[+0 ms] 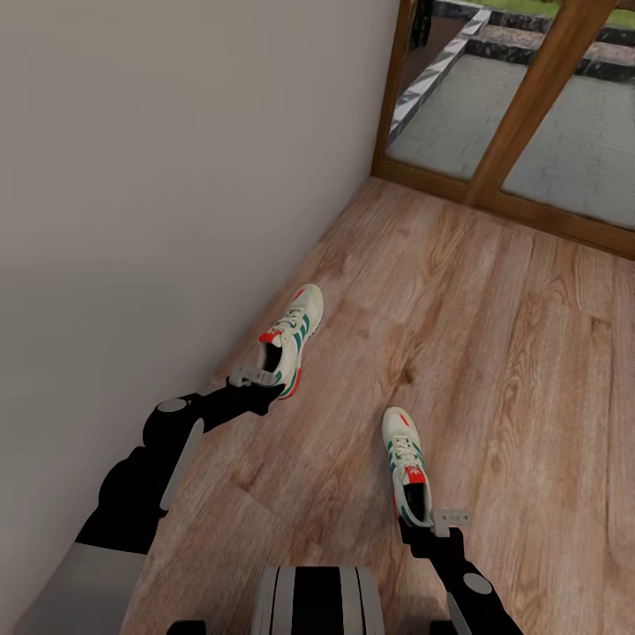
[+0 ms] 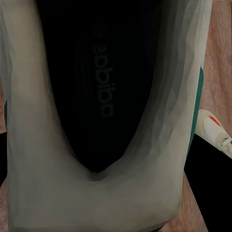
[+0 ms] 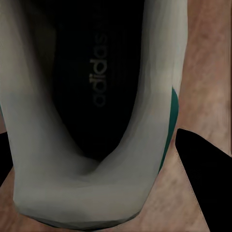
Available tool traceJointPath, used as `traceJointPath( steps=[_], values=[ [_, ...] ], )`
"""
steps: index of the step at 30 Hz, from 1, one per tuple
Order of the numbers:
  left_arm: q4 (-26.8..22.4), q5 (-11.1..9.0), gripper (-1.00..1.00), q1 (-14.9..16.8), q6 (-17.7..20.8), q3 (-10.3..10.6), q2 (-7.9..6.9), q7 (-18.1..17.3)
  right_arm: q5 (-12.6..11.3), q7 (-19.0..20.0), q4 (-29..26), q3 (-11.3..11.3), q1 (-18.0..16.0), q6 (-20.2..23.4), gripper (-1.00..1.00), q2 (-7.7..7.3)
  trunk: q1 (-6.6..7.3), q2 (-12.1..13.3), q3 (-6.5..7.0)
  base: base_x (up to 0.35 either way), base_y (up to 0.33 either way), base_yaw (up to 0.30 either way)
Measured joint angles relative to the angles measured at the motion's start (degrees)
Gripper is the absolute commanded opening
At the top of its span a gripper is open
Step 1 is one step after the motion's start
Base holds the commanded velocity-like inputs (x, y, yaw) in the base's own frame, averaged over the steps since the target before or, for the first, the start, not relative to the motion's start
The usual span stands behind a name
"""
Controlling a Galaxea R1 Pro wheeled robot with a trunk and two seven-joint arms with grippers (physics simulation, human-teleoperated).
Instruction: Pick up the two gym shoes and the two sandals from the corridor floor and place them onto the hallstand (shoe rack) in the corridor, making sure they are on the rack and not on the floor. Arrange them so the two gym shoes are next to each other and the two sandals are next to each other.
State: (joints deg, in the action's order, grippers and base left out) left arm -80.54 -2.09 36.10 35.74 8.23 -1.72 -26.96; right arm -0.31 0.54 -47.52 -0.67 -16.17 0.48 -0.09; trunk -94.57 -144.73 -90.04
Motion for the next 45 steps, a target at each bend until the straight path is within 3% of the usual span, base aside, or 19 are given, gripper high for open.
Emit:
traceJointPath(
  steps=[15,25,27,29,30,31,38,45],
  values=[
    [0.4,0.0,-1.00,0.0,0.0,0.2,0.00,0.0,0.0,-0.1,-0.3,0.0,0.0,0.1,-1.00,0.00,0.39,0.2,3.33,0.000,0.000,0.000],
    [1.5,0.0,-1.00,-0.2,-0.4,2.1,0.00,0.5,-0.1,-0.4,-1.3,-0.4,0.3,0.1,-1.00,-0.12,0.64,0.3,5.54,0.000,0.000,0.000],
    [1.8,0.0,-1.00,-0.2,-0.5,2.1,0.00,0.5,-0.1,-0.4,-1.5,-1.2,0.4,0.1,-1.00,-0.15,0.70,0.4,5.98,0.000,0.000,0.000],
    [3.7,0.1,-1.00,-0.2,-0.9,2.1,0.01,0.5,-0.1,-0.5,-2.3,-3.5,0.5,0.1,-1.00,-0.14,0.75,0.4,6.43,0.000,0.000,-0.045],
    [9.8,-0.1,-1.00,-0.2,-6.3,2.2,0.61,1.3,-0.1,-0.4,-3.6,-7.5,0.5,0.6,-1.00,-0.08,0.77,0.4,6.67,0.000,0.000,-0.124],
    [11.6,0.1,-1.00,-0.2,-7.6,2.1,0.71,1.4,0.0,-0.4,-3.7,-14.5,0.5,0.7,-1.00,-0.12,0.79,0.4,6.91,0.000,0.000,-0.152],
    [17.4,-0.3,-1.00,-0.3,-13.1,2.1,0.89,1.6,0.0,-0.2,-3.8,-15.2,0.5,0.7,-1.00,-0.02,0.98,0.5,8.74,0.000,0.000,-0.250],
    [18.7,-0.4,-1.00,-0.3,-14.3,2.0,0.94,1.6,0.0,0.1,-3.7,-15.4,0.5,0.7,-1.00,-0.01,1.16,0.6,10.67,0.000,0.000,-0.268]
  ],
)
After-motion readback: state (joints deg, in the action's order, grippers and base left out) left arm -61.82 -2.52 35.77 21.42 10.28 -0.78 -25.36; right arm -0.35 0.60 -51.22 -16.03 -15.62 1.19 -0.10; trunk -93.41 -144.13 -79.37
